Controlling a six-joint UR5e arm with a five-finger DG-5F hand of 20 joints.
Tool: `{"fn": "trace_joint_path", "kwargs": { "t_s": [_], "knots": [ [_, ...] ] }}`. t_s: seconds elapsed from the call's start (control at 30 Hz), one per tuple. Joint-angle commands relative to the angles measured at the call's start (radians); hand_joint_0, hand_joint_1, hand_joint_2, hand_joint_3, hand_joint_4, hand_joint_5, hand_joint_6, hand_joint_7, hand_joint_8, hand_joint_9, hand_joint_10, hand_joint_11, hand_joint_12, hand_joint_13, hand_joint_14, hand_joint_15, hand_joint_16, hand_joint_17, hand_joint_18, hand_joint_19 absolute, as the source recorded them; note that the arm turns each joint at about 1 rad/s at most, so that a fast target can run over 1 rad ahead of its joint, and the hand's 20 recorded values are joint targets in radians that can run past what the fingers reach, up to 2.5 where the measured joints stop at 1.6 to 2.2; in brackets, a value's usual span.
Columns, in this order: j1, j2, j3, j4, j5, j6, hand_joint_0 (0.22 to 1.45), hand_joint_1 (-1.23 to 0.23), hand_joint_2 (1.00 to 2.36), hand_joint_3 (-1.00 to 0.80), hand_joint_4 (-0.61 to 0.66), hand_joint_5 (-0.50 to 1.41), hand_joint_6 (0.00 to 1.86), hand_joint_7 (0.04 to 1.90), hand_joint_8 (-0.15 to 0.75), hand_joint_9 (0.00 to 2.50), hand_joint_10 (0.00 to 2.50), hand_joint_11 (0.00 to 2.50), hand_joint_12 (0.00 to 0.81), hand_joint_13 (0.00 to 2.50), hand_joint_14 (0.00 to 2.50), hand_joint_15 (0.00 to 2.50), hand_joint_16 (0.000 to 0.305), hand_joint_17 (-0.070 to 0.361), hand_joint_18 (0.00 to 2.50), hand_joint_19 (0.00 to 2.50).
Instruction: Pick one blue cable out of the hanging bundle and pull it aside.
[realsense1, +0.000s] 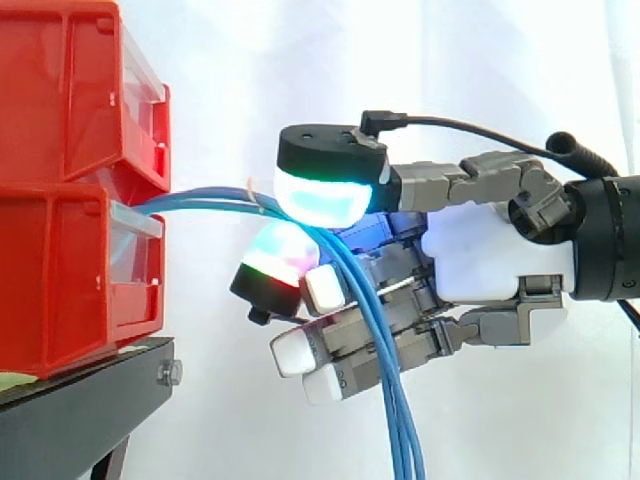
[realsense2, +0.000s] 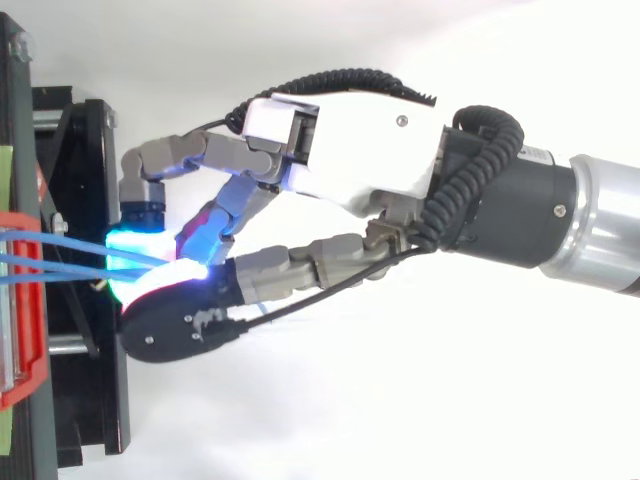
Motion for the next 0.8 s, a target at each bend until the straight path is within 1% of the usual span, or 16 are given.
{"fn": "trace_joint_path", "kwargs": {
  "t_s": [0.0,0.07,0.1,0.13,0.2,0.3,0.37,0.4,0.47,0.5,0.57,0.6,0.63,0.67,0.7,0.77],
  "knots": [
    [0.000,0.000,0.000,0.000,-0.001,0.000,0.57,-0.78,1.02,-0.27,0.12,-0.11,0.68,1.23,0.265,1.08,0.02,0.55,0.362,0.87,0.02,0.40,0.038,0.086,0.68,0.31],
    [0.000,0.000,0.000,0.000,-0.001,0.000,0.56,-0.78,1.01,-0.34,0.13,-0.11,0.72,1.15,0.269,1.08,0.02,0.54,0.364,0.87,0.01,0.39,0.039,0.087,0.68,0.31],
    [-0.001,0.000,0.000,0.000,-0.001,0.000,0.53,-0.75,1.01,-0.40,0.14,-0.10,0.72,1.17,0.282,1.12,0.02,0.54,0.367,0.87,0.02,0.40,0.039,0.089,0.68,0.32],
    [-0.001,0.000,0.000,0.000,-0.001,0.000,0.52,-0.71,1.01,-0.43,0.14,-0.09,0.71,1.17,0.281,1.12,0.02,0.54,0.369,0.88,0.02,0.40,0.040,0.091,0.69,0.31],
    [-0.001,0.000,0.000,0.000,-0.001,0.000,0.51,-0.62,1.00,-0.48,0.13,-0.07,0.68,1.24,0.283,1.16,0.02,0.52,0.374,0.90,0.01,0.40,0.041,0.092,0.71,0.31],
    [-0.001,0.000,0.000,0.000,-0.001,0.000,0.52,-0.53,1.00,-0.48,0.13,-0.06,0.67,1.27,0.281,1.20,0.02,0.53,0.373,0.92,0.01,0.40,0.040,0.090,0.72,0.32],
    [-0.001,0.000,0.000,0.000,-0.001,0.000,0.55,-0.55,1.00,-0.45,0.12,-0.06,0.68,1.27,0.276,1.21,0.02,0.53,0.367,0.92,0.01,0.40,0.039,0.087,0.72,0.32],
    [-0.001,0.000,0.000,0.000,-0.001,0.000,0.57,-0.60,1.01,-0.41,0.12,-0.06,0.69,1.27,0.281,1.20,0.02,0.53,0.364,0.92,0.02,0.40,0.038,0.085,0.71,0.32],
    [-0.001,0.000,0.000,0.000,-0.001,0.000,0.58,-0.64,1.01,-0.35,0.10,-0.06,0.69,1.30,0.281,1.20,0.02,0.54,0.363,0.92,0.02,0.40,0.037,0.084,0.71,0.32],
    [-0.001,0.000,0.000,0.000,-0.003,0.000,0.58,-0.68,1.02,-0.28,0.07,-0.08,0.73,1.30,0.281,1.19,0.02,0.56,0.364,0.92,0.02,0.41,0.037,0.084,0.72,0.33],
    [-0.001,0.000,0.000,0.000,-0.001,0.000,0.58,-0.72,1.02,-0.20,0.10,-0.12,0.84,1.19,0.285,1.17,0.02,0.61,0.367,0.92,0.02,0.42,0.038,0.085,0.72,0.32],
    [-0.001,0.000,0.000,0.000,-0.001,0.000,0.58,-0.74,1.02,-0.15,0.11,-0.12,0.84,1.25,0.286,1.15,0.02,0.63,0.371,0.92,0.02,0.41,0.038,0.086,0.72,0.32],
    [-0.001,0.000,0.000,0.000,-0.001,0.000,0.59,-0.76,1.02,-0.11,0.11,-0.13,0.86,1.26,0.291,1.13,0.02,0.65,0.372,0.92,0.02,0.41,0.038,0.086,0.72,0.32],
    [-0.001,0.000,0.000,0.000,-0.001,0.000,0.59,-0.77,1.02,-0.09,0.07,-0.14,0.88,1.25,0.292,1.12,0.02,0.66,0.373,0.91,0.02,0.42,0.038,0.085,0.72,0.32],
    [-0.001,0.000,0.000,0.000,-0.001,0.000,0.61,-0.78,1.02,-0.06,0.03,-0.15,0.90,1.20,0.293,1.12,0.02,0.68,0.375,0.91,0.02,0.42,0.039,0.088,0.72,0.30],
    [-0.001,0.000,0.000,0.000,-0.001,0.000,0.61,-0.79,1.03,-0.05,-0.02,-0.15,0.91,1.19,0.289,1.09,0.02,0.70,0.372,0.90,0.02,0.42,0.038,0.087,0.72,0.31]
  ]
}}
